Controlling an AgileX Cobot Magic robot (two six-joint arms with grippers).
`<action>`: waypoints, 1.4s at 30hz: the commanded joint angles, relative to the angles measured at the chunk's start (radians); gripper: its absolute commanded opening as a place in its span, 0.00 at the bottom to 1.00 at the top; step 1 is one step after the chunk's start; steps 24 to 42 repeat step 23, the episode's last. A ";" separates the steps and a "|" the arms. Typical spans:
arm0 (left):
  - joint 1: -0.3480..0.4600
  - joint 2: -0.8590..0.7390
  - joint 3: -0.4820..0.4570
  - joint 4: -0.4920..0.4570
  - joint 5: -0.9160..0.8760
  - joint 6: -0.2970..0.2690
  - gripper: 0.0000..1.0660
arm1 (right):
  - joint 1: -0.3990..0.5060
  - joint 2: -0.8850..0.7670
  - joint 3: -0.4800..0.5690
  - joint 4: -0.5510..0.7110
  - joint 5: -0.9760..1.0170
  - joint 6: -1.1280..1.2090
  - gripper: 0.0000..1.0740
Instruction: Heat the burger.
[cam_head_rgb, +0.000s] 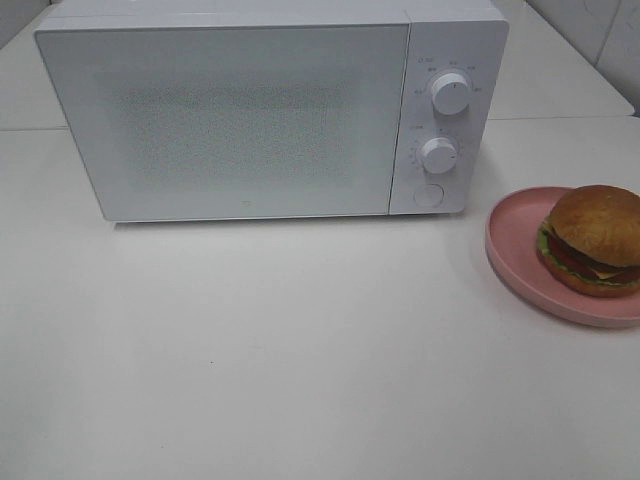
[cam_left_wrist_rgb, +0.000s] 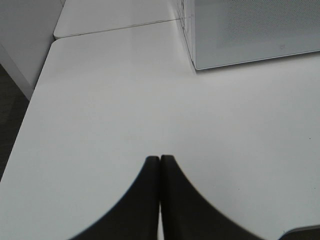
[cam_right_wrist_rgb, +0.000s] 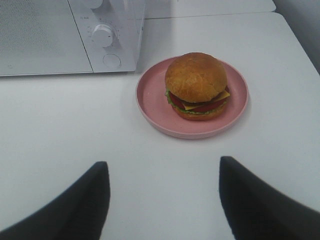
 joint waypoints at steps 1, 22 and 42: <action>0.004 -0.027 0.002 0.000 -0.014 0.002 0.00 | -0.007 -0.026 0.004 0.004 -0.014 0.001 0.56; 0.004 -0.027 0.002 0.000 -0.014 0.002 0.00 | -0.007 -0.026 0.004 0.004 -0.014 0.001 0.56; 0.004 -0.027 0.002 0.000 -0.014 0.002 0.00 | -0.007 -0.026 0.004 0.004 -0.014 0.001 0.56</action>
